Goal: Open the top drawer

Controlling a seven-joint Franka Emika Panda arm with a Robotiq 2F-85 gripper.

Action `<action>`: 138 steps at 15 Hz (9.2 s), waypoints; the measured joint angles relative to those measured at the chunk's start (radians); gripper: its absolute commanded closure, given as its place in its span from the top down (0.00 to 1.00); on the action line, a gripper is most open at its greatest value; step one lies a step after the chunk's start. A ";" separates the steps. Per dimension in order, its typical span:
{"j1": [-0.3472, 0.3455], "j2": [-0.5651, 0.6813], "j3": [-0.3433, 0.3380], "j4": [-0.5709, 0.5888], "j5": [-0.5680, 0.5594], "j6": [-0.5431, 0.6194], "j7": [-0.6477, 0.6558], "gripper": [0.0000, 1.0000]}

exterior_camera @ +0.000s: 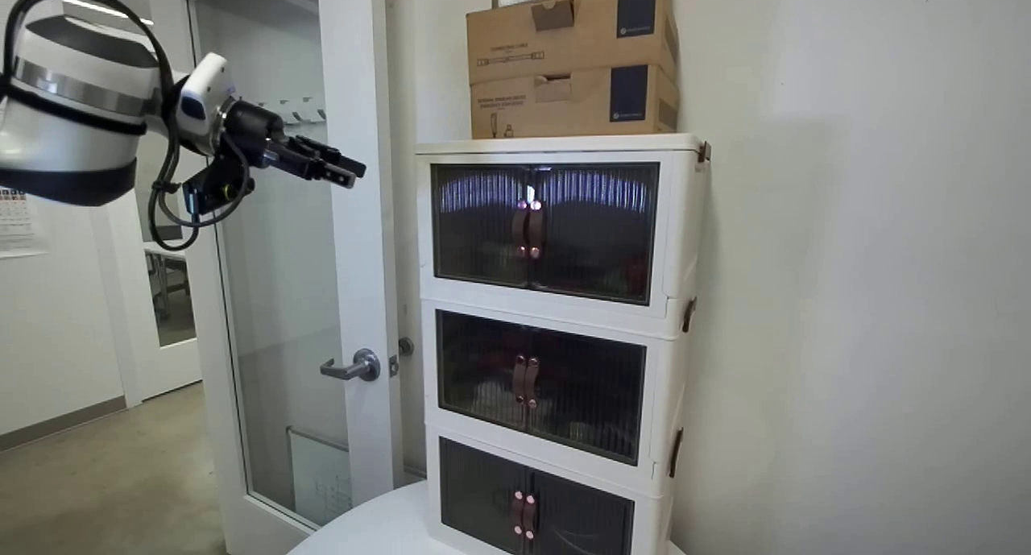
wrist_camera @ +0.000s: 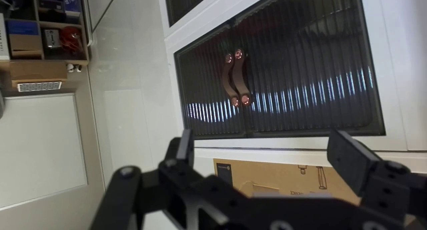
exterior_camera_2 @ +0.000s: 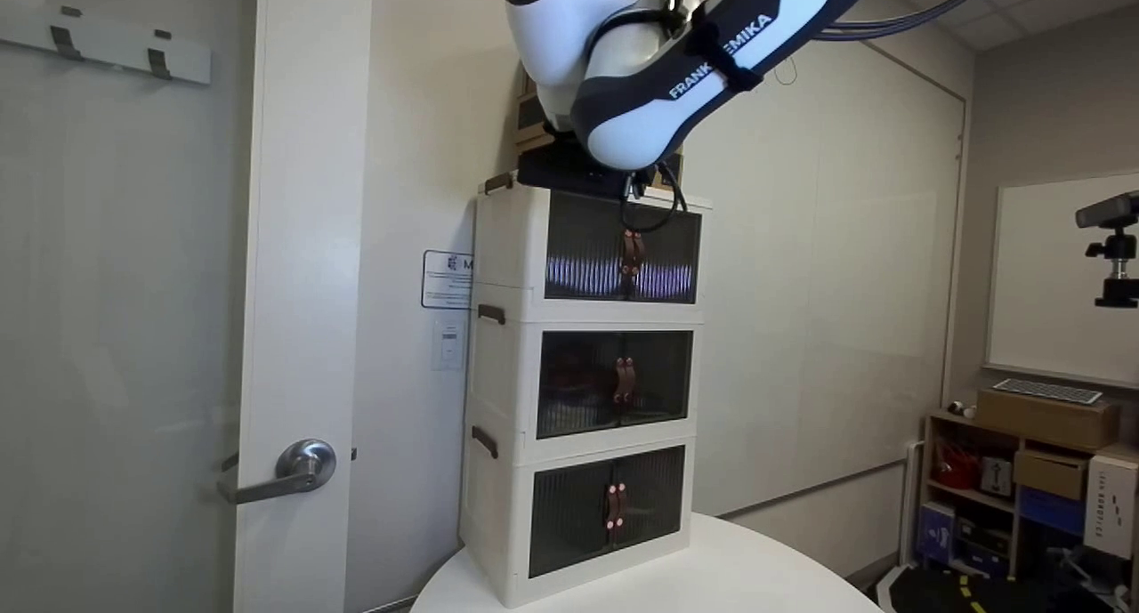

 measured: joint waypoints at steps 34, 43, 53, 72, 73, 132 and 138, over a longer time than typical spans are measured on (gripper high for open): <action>-0.389 -0.490 -0.077 -0.070 0.490 0.578 -0.131 1.00; -0.460 -0.568 -0.118 0.020 0.528 0.602 -0.131 1.00; -0.515 -0.624 -0.126 0.095 0.534 0.601 -0.137 1.00; -0.458 -0.622 -0.139 0.002 0.579 0.561 -0.283 1.00; -0.440 -0.622 -0.143 -0.013 0.586 0.537 -0.283 1.00; 0.578 0.526 -0.369 -0.354 0.526 -0.048 -1.158 1.00; 0.556 0.697 -0.348 -0.275 0.526 -0.067 -1.411 1.00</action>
